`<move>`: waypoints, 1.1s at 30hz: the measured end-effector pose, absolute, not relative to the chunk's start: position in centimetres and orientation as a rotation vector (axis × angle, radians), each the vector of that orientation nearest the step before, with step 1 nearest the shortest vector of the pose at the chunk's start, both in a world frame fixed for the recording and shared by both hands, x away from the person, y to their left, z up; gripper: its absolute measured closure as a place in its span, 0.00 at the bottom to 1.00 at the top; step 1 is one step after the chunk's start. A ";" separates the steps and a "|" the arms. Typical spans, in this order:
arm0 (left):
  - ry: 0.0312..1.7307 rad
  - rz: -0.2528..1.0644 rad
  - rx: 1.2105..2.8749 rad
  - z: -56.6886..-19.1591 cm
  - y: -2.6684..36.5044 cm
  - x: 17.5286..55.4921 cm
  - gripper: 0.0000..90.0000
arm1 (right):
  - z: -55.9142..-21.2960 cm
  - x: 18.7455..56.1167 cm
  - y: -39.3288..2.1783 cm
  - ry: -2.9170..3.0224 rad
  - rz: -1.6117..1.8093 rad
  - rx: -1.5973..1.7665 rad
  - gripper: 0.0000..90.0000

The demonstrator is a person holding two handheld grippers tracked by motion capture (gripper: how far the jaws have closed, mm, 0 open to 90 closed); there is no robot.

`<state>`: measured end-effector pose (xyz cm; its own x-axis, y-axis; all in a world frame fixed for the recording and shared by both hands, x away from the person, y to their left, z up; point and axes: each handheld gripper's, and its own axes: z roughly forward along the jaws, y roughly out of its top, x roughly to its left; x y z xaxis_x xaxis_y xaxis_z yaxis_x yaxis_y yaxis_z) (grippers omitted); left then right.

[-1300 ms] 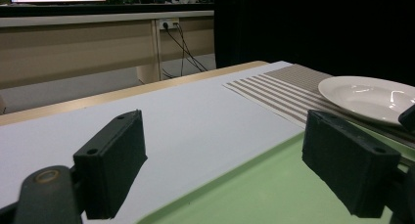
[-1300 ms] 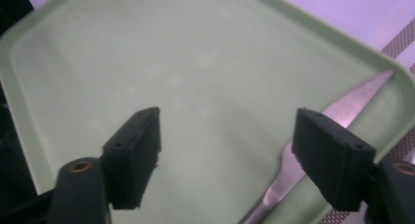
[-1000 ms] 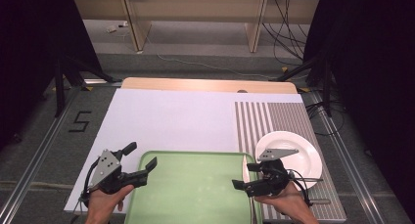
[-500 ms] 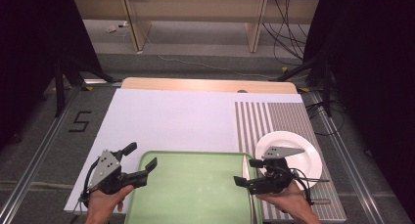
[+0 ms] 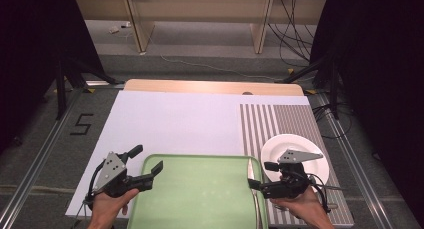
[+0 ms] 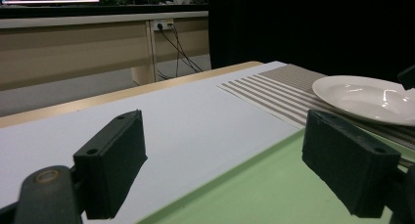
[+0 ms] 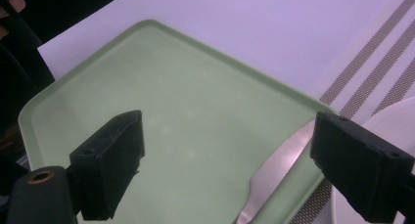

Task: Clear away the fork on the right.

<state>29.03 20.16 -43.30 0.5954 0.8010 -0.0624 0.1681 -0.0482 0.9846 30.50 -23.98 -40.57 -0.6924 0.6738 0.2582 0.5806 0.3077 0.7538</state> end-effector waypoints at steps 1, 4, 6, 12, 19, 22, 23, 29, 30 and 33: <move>0.838 0.626 1.561 -43.3 20.3 29.0 0.18 | -40.4 30.4 -24.2 2.447 1.333 1.188 0.15; 0.844 0.630 1.550 -43.1 20.5 28.9 0.18 | -40.3 30.3 -24.7 2.414 1.342 1.195 0.15; 0.842 0.631 1.554 -43.2 20.5 29.0 0.18 | -40.4 30.2 -25.4 2.394 1.341 1.214 0.16; 0.838 0.629 1.563 -43.2 20.3 29.0 0.18 | -40.5 29.6 -27.0 2.379 1.336 1.271 0.16; 0.846 0.629 1.561 -43.3 20.3 29.1 0.18 | -40.9 28.9 -29.4 2.324 1.307 1.354 0.17; 0.845 0.629 1.563 -43.3 20.2 29.1 0.18 | -41.2 28.6 -29.9 2.317 1.290 1.365 0.17; 0.846 0.629 1.562 -43.3 20.2 29.1 0.18 | -41.2 28.5 -30.1 2.324 1.292 1.371 0.17; 0.845 0.627 1.560 -43.3 20.3 29.1 0.18 | -41.6 27.9 -31.1 2.310 1.236 1.408 0.17; 0.845 0.627 1.560 -43.3 20.3 29.1 0.18 | -41.7 27.8 -31.3 2.306 1.228 1.401 0.17; 0.843 0.628 1.559 -43.3 20.2 29.0 0.18 | -41.9 27.5 -31.8 2.308 1.198 1.435 0.17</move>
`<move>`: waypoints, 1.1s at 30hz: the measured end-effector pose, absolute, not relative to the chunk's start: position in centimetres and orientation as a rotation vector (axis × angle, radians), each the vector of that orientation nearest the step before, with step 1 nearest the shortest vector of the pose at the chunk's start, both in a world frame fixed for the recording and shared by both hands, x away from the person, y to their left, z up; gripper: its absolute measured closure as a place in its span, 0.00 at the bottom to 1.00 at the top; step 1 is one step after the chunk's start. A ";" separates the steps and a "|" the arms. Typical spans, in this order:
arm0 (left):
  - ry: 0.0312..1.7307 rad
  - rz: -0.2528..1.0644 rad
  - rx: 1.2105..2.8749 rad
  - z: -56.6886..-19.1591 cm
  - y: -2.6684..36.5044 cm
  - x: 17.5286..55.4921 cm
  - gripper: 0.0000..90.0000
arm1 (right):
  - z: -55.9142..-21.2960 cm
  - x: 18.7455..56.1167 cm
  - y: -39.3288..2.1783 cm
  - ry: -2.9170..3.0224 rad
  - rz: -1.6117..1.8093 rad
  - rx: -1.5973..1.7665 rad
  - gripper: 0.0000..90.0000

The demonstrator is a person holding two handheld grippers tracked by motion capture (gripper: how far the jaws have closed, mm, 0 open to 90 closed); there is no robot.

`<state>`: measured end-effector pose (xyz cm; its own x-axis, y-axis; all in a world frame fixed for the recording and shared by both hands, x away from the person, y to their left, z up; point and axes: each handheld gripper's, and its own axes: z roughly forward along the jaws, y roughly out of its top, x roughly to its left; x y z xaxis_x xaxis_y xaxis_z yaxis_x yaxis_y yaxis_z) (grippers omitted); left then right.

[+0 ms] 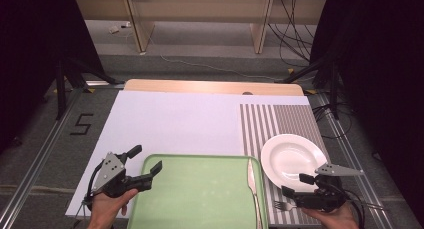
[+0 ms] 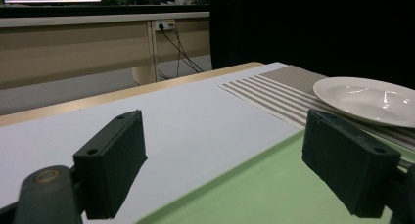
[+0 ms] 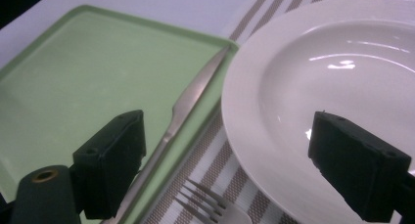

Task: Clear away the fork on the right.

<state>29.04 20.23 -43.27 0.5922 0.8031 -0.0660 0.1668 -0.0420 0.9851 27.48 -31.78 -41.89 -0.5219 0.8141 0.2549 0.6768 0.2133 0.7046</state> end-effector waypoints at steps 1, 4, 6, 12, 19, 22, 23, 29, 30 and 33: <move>0.843 0.629 1.560 -43.3 20.2 29.0 0.18 | -42.0 27.4 -31.9 2.310 1.171 1.431 0.17; 0.843 0.628 1.560 -43.3 20.2 29.0 0.18 | -42.3 27.1 -32.3 2.312 1.174 1.448 0.17; 0.845 0.628 1.559 -43.3 20.3 29.0 0.18 | -42.4 26.9 -32.6 2.308 1.175 1.452 0.17; 0.842 0.630 1.562 -43.3 20.2 29.1 0.18 | -42.7 26.5 -33.5 2.304 1.108 1.498 0.17; 0.844 0.630 1.562 -43.3 20.2 29.1 0.18 | -42.9 26.3 -34.5 2.298 1.049 1.518 0.17; 0.842 0.629 1.564 -43.3 20.2 29.0 0.18 | -42.9 26.0 -34.3 2.279 1.047 1.586 0.17; 0.842 0.629 1.562 -43.3 20.2 29.0 0.18 | -42.9 26.0 -34.4 2.282 1.045 1.590 0.17; 0.841 0.629 1.560 -43.3 20.2 29.0 0.18 | -43.3 26.2 -35.1 2.298 0.999 1.546 0.17; 0.841 0.629 1.560 -43.3 20.2 29.0 0.18 | -43.3 26.2 -35.1 2.298 0.999 1.546 0.17; 0.843 0.630 1.562 -43.3 20.2 29.0 0.18 | -43.5 26.1 -35.5 2.301 0.992 1.537 0.17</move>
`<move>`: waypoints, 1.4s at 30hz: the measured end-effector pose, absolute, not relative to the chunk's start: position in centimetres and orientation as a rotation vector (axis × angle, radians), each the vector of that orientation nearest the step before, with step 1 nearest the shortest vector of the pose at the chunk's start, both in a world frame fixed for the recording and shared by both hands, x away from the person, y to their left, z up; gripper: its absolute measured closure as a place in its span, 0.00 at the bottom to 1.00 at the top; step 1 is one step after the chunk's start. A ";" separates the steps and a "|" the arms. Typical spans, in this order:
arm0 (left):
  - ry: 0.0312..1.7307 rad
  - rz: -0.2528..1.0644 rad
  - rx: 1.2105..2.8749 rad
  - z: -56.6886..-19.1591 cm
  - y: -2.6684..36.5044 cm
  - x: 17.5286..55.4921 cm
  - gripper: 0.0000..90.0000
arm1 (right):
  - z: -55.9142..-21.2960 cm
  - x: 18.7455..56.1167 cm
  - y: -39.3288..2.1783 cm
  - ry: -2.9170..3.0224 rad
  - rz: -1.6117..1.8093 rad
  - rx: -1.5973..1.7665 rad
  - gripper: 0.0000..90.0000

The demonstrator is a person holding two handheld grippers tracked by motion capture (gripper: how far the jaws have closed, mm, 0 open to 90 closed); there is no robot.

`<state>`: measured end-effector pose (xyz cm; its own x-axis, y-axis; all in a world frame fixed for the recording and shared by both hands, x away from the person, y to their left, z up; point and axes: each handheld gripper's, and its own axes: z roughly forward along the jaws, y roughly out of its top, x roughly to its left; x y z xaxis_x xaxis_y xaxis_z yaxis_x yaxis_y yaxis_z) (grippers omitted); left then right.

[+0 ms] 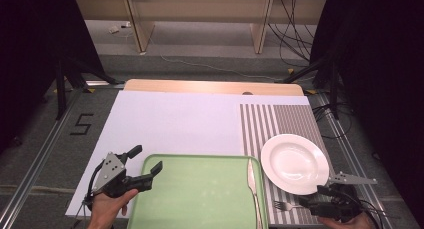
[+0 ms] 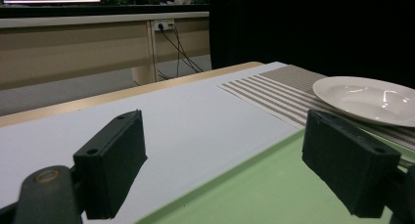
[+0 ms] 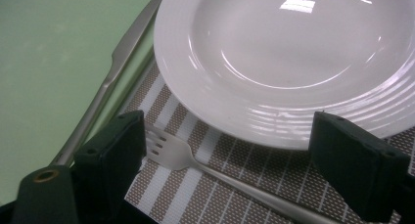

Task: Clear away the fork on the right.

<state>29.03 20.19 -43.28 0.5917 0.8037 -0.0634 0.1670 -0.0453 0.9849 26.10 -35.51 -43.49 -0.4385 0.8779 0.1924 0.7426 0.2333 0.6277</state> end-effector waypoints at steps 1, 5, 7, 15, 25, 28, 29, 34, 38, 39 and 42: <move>0.843 0.630 1.561 -43.3 20.2 29.0 0.18 | -43.5 26.1 -35.5 2.301 0.992 1.537 0.17; 0.843 0.629 1.561 -43.3 20.2 29.1 0.18 | -43.7 25.8 -35.6 2.282 0.968 1.613 0.17; 0.842 0.629 1.561 -43.3 20.2 29.1 0.18 | -43.7 25.8 -35.7 2.301 0.916 1.611 0.17; 0.843 0.631 1.561 -43.3 20.2 29.0 0.18 | -44.0 25.6 -36.1 2.287 0.892 1.675 0.17; 0.847 0.629 1.562 -43.3 20.2 29.1 0.18 | -44.7 25.9 -36.3 2.346 0.835 1.676 0.17; 0.847 0.631 1.562 -43.3 20.2 29.1 0.18 | -45.0 26.2 -36.5 2.390 0.846 1.622 0.17; 0.846 0.631 1.563 -43.3 20.2 29.1 0.18 | -45.1 26.1 -36.3 2.382 0.863 1.640 0.17; 0.844 0.629 1.565 -43.3 20.2 29.1 0.18 | -45.2 26.3 -35.7 2.416 0.795 1.661 0.17; 0.844 0.630 1.566 -43.3 20.2 29.1 0.18 | -45.5 26.4 -35.5 2.431 0.773 1.637 0.18; 0.844 0.630 1.566 -43.3 20.2 29.1 0.18 | -45.6 26.5 -35.5 2.443 0.780 1.631 0.18; 0.844 0.630 1.567 -43.3 20.2 29.1 0.18 | -45.8 26.7 -35.3 2.465 0.745 1.613 0.18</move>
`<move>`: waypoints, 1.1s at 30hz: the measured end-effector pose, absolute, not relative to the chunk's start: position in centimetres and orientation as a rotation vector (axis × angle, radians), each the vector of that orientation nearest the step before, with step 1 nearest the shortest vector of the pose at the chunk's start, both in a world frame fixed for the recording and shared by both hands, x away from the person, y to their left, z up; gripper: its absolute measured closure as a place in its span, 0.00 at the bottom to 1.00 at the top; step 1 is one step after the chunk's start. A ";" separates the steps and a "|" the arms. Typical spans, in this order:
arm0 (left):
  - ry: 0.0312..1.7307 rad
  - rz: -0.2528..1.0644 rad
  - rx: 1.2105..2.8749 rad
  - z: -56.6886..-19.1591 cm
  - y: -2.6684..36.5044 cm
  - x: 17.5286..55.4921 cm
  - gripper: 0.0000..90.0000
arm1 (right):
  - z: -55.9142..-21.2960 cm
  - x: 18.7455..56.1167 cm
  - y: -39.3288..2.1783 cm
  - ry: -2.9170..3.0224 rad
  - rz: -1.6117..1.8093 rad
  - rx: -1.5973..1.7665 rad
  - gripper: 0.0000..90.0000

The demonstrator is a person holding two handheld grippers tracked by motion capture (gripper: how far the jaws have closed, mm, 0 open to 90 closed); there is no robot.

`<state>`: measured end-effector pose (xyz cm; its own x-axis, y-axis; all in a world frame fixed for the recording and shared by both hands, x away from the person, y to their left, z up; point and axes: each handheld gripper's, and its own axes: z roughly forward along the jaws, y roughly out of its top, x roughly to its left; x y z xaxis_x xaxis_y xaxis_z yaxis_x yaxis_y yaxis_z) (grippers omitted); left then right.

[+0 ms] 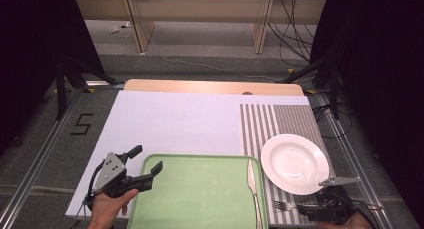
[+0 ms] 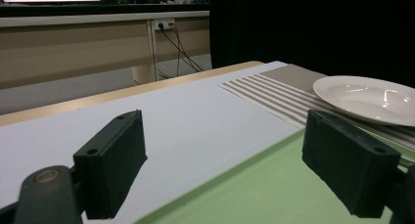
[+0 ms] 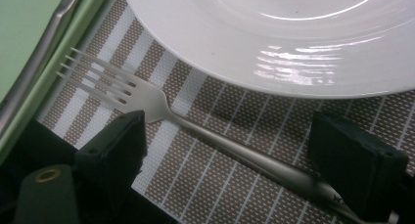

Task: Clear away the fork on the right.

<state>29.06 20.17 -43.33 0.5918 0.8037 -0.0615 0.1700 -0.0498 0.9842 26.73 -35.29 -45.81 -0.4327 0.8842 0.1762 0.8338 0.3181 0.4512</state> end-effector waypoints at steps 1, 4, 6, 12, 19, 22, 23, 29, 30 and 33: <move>0.844 0.628 1.566 -43.3 20.2 29.1 0.18 | -46.0 26.8 -35.3 2.470 0.745 1.587 0.18; 0.840 0.625 1.559 -43.4 20.1 29.1 0.18 | -46.2 26.9 -35.1 2.499 0.716 1.569 0.19; 0.845 0.628 1.566 -43.3 20.2 29.0 0.18 | -46.3 26.9 -35.0 2.499 0.707 1.530 0.19; 0.839 0.624 1.561 -43.4 20.1 29.1 0.18 | -45.9 26.6 -34.8 2.510 0.656 1.566 0.30; 0.844 0.626 1.569 -43.4 20.1 29.0 0.18 | -45.8 26.4 -34.1 2.528 0.572 1.520 0.41; 0.845 0.627 1.569 -43.4 20.1 29.0 0.18 | -45.6 26.2 -33.8 2.537 0.522 1.515 0.47; 0.845 0.627 1.569 -43.4 20.1 29.0 0.18 | -45.6 26.2 -33.6 2.537 0.487 1.515 0.49; 0.846 0.627 1.570 -43.4 20.1 29.0 0.18 | -45.6 26.6 -33.4 2.548 0.439 1.414 0.54; 0.846 0.628 1.570 -43.4 20.1 29.0 0.18 | -45.6 26.5 -33.3 2.543 0.431 1.417 0.57; 0.847 0.628 1.570 -43.4 20.1 29.0 0.18 | -45.4 26.2 -33.1 2.551 0.419 1.472 0.60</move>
